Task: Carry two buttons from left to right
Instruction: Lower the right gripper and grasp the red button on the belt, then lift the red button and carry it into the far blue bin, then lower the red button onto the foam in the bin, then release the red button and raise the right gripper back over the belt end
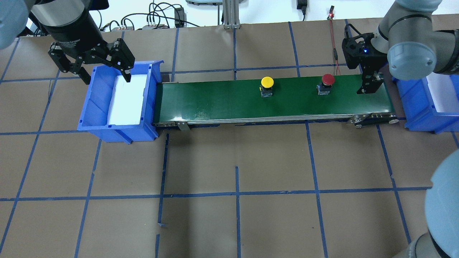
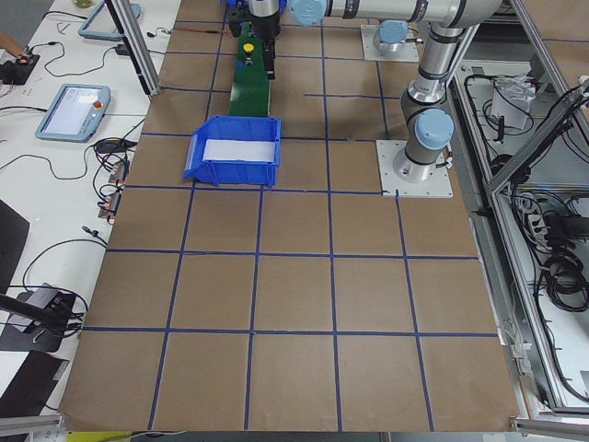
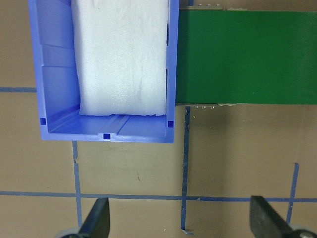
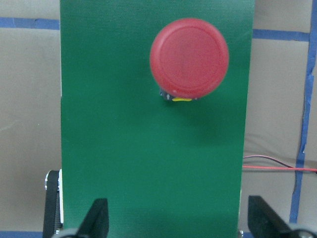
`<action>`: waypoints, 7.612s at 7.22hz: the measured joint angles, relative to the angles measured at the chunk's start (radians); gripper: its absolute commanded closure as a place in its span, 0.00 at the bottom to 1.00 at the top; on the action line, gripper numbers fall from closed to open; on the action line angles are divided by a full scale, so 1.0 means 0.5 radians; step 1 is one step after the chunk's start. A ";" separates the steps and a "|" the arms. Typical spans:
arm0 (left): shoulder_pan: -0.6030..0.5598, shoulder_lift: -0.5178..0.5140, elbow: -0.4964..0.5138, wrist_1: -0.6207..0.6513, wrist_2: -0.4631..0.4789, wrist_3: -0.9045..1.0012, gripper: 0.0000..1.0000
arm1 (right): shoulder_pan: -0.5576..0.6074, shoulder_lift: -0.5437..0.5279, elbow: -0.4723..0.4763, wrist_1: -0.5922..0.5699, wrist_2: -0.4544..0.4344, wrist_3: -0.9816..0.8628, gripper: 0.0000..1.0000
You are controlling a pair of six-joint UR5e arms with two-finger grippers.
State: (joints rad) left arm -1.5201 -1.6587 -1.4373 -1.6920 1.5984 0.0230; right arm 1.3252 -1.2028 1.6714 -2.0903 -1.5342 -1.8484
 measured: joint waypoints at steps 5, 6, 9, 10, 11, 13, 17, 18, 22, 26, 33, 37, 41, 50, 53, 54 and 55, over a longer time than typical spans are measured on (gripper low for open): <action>0.000 -0.003 0.002 0.003 0.000 0.000 0.00 | -0.003 -0.019 0.047 -0.055 0.002 0.195 0.00; 0.000 -0.004 0.002 0.003 0.000 0.000 0.00 | 0.001 -0.022 0.056 -0.063 0.007 0.211 0.00; 0.000 -0.009 0.012 0.006 0.000 0.000 0.00 | 0.005 -0.032 0.114 -0.079 0.057 0.214 0.01; 0.000 -0.010 0.011 0.006 0.000 0.000 0.00 | 0.006 -0.032 0.130 -0.113 0.073 0.218 0.01; 0.000 -0.008 0.009 0.006 0.000 0.000 0.00 | 0.006 -0.033 0.137 -0.155 0.079 0.215 0.01; 0.000 -0.006 0.007 0.006 0.000 0.000 0.00 | 0.012 -0.034 0.140 -0.183 0.078 0.204 0.01; 0.000 -0.004 0.006 0.006 0.000 0.000 0.00 | 0.033 -0.019 0.138 -0.183 0.056 0.176 0.10; 0.000 -0.003 0.006 0.006 0.000 0.000 0.00 | 0.033 -0.018 0.137 -0.184 0.054 0.168 0.39; 0.000 -0.005 0.005 0.006 0.000 0.000 0.00 | 0.031 -0.019 0.121 -0.185 0.021 0.109 0.92; 0.000 -0.002 0.003 0.004 0.000 0.002 0.00 | -0.156 -0.193 -0.094 0.023 -0.053 -0.001 0.93; 0.000 -0.002 0.003 0.005 0.001 0.003 0.00 | -0.888 0.239 -0.350 0.056 0.059 -0.818 0.91; 0.000 -0.004 0.002 0.006 0.001 0.003 0.00 | -0.918 0.407 -0.363 -0.092 0.078 -0.902 0.00; 0.000 -0.004 0.001 0.005 0.002 0.002 0.00 | -0.898 0.246 -0.409 0.153 0.082 -0.853 0.00; 0.000 -0.003 0.000 0.005 0.000 0.001 0.00 | -0.187 0.011 -0.196 0.118 0.082 0.038 0.00; 0.000 -0.003 0.000 0.006 0.000 0.001 0.00 | -0.155 0.061 -0.196 0.051 0.081 0.058 0.00; 0.000 -0.004 0.000 0.006 0.000 0.001 0.00 | -0.141 0.076 -0.196 0.035 0.078 0.056 0.00; 0.000 -0.004 0.000 0.006 0.001 0.001 0.00 | -0.134 0.083 -0.197 0.029 0.072 0.046 0.00</action>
State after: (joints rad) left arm -1.5202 -1.6607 -1.4373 -1.6892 1.5987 0.0237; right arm 1.2583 -1.1614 1.5727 -2.0756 -1.4983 -1.8253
